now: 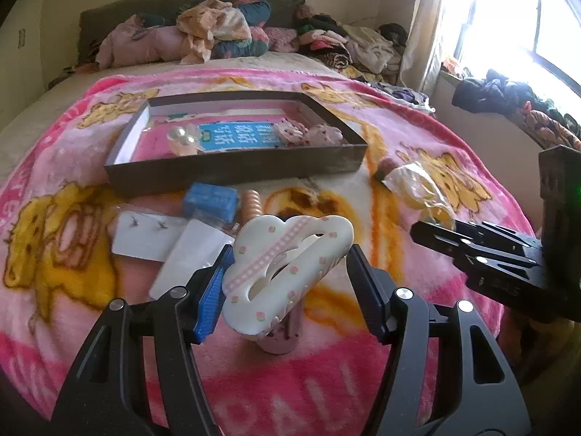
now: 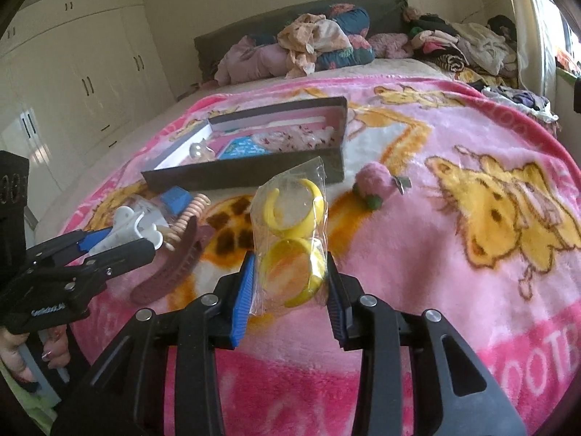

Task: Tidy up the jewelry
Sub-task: 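Carry the hair clip with the left tool over the box while the right tool carries the bangle bag, then release the bangle bag from the right tool into the box while the left tool releases the hair clip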

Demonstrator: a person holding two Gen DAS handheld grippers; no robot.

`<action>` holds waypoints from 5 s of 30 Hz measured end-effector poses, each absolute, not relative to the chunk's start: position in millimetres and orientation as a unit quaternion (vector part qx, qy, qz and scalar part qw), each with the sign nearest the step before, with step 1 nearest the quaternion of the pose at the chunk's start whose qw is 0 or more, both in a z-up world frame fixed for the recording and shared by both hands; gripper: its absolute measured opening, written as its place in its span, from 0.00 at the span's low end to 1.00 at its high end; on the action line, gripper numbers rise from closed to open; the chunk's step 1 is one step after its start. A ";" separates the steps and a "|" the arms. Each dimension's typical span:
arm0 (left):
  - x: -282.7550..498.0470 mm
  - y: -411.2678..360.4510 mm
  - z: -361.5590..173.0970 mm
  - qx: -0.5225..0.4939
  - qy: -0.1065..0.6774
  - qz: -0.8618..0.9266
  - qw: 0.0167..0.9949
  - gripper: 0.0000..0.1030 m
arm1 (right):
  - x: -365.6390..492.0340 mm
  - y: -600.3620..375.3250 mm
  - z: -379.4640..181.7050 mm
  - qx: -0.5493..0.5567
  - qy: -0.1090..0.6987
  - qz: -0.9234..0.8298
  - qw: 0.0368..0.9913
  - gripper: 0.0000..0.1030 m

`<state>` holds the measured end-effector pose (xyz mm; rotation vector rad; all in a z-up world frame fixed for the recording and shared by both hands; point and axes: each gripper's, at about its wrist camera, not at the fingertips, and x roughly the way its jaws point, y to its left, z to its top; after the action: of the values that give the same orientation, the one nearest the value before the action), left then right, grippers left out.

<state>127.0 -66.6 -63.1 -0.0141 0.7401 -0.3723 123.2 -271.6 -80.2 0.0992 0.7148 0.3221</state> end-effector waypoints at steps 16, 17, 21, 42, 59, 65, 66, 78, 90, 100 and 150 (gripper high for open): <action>137.0 -44.1 -59.0 -0.021 0.353 -0.172 0.920 0.52 | 118.6 -262.6 -43.0 0.042 0.317 0.146 0.936 0.33; 138.6 -43.5 -58.4 -0.022 0.353 -0.173 0.919 0.52 | 118.7 -263.6 -40.5 0.043 0.315 0.145 0.937 0.33; 142.0 -43.2 -55.1 -0.019 0.349 -0.171 0.921 0.52 | 118.1 -266.4 -31.5 0.044 0.306 0.139 0.941 0.33; 204.4 -62.5 -30.3 -0.016 0.328 -0.183 0.927 0.52 | 152.7 -277.9 -4.5 0.046 0.280 0.118 0.952 0.33; 270.9 -62.0 -18.8 0.001 0.322 -0.162 0.933 0.52 | 208.3 -269.7 -3.1 0.044 0.282 0.132 0.949 0.33; 290.0 -60.1 -19.6 0.005 0.328 -0.153 0.932 0.52 | 229.2 -265.2 -8.0 0.041 0.292 0.132 0.946 0.33; 292.7 -59.9 -20.1 0.006 0.329 -0.152 0.932 0.52 | 231.6 -265.0 -8.6 0.040 0.293 0.132 0.946 0.33; 315.4 -76.1 -41.9 0.033 0.359 -0.163 0.918 0.52 | 273.5 -262.7 -35.3 0.037 0.326 0.125 0.936 0.33; 318.6 -83.1 -66.7 0.046 0.385 -0.185 0.903 0.52 | 298.7 -257.3 -64.8 0.037 0.354 0.122 0.927 0.34; 324.0 -72.5 -73.6 0.049 0.393 -0.169 0.902 0.52 | 306.4 -254.6 -72.4 0.033 0.362 0.118 0.924 0.34; 276.1 -72.9 -34.3 0.010 0.354 -0.162 0.921 0.88 | 224.3 -291.2 -16.5 0.044 0.289 0.061 0.954 0.84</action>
<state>276.1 -72.9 -34.3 0.0216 0.7266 -0.3334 224.3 -291.2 -16.5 0.0888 0.5878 0.1238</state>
